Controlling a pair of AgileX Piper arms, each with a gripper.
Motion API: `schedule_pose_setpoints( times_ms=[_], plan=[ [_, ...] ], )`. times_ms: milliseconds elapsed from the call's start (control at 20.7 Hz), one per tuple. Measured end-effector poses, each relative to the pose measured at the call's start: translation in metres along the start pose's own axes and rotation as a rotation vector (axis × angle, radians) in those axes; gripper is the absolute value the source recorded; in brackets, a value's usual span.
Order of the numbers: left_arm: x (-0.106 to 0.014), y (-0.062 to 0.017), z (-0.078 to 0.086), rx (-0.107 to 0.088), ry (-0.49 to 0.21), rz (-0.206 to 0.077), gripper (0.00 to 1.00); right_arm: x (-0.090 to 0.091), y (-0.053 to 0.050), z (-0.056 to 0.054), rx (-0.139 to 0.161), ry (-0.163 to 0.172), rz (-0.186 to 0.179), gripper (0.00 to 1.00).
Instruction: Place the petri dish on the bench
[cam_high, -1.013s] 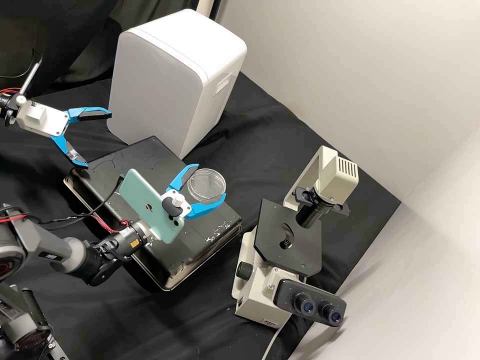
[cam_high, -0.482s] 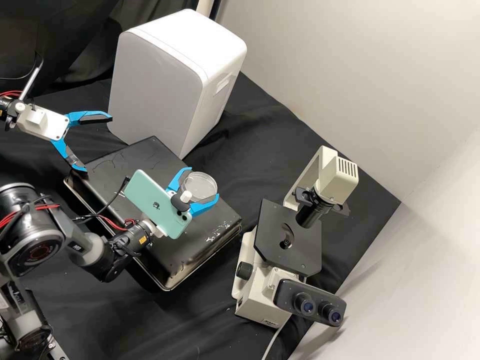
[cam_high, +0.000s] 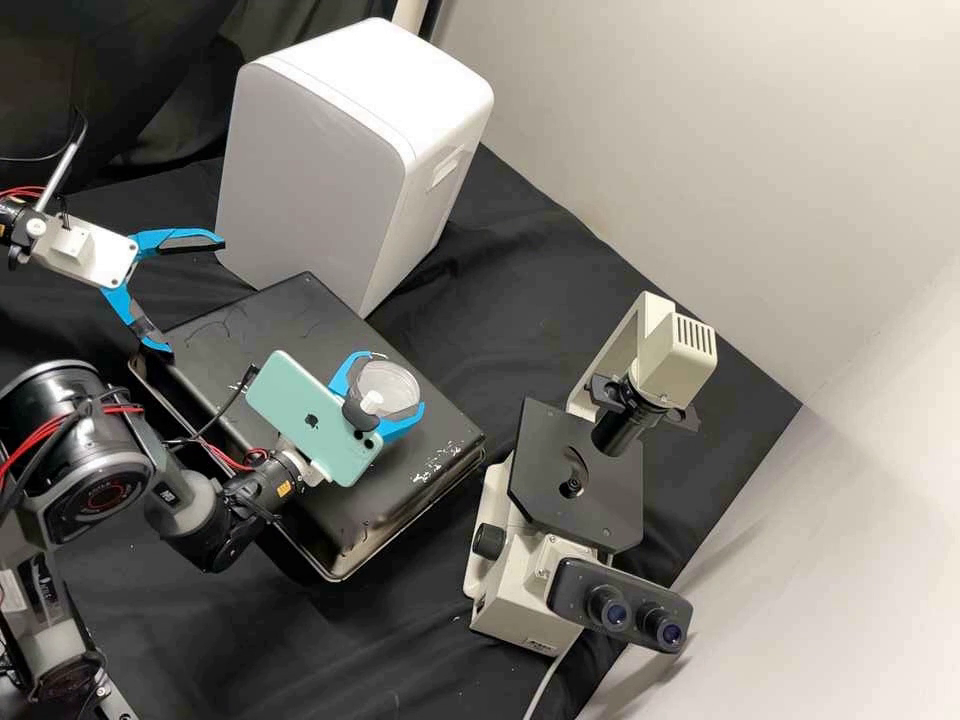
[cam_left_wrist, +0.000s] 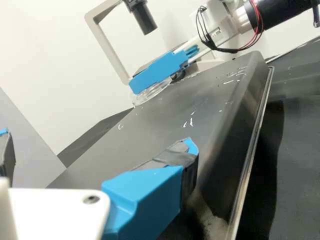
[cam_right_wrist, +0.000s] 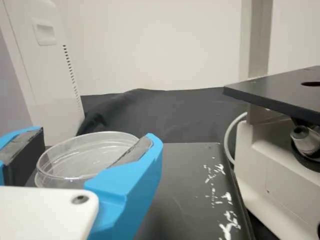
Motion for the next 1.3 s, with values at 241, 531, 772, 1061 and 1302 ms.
schedule_pose_setpoints(
  times_ms=[241,531,772,1061,1302],
  plan=[
    [0.0,0.0,0.0,0.02,0.0,0.0,1.0,-0.001,0.001,0.002,-0.003,-0.009,0.003,1.0],
    [0.0,0.0,0.0,0.02,0.0,0.0,1.0,-0.003,-0.001,0.003,-0.025,-0.014,-0.002,1.0],
    [0.0,0.0,0.0,0.02,0.0,0.0,1.0,-0.01,0.003,-0.003,-0.078,0.0,0.024,1.0],
    [0.0,0.0,0.0,0.019,0.002,0.0,1.0,-0.016,0.01,-0.009,-0.102,0.006,0.083,1.0],
    [0.0,-0.0001,-0.001,0.019,0.004,0.0,1.0,-0.023,0.02,-0.011,-0.116,0.005,0.139,1.0]
  ],
)
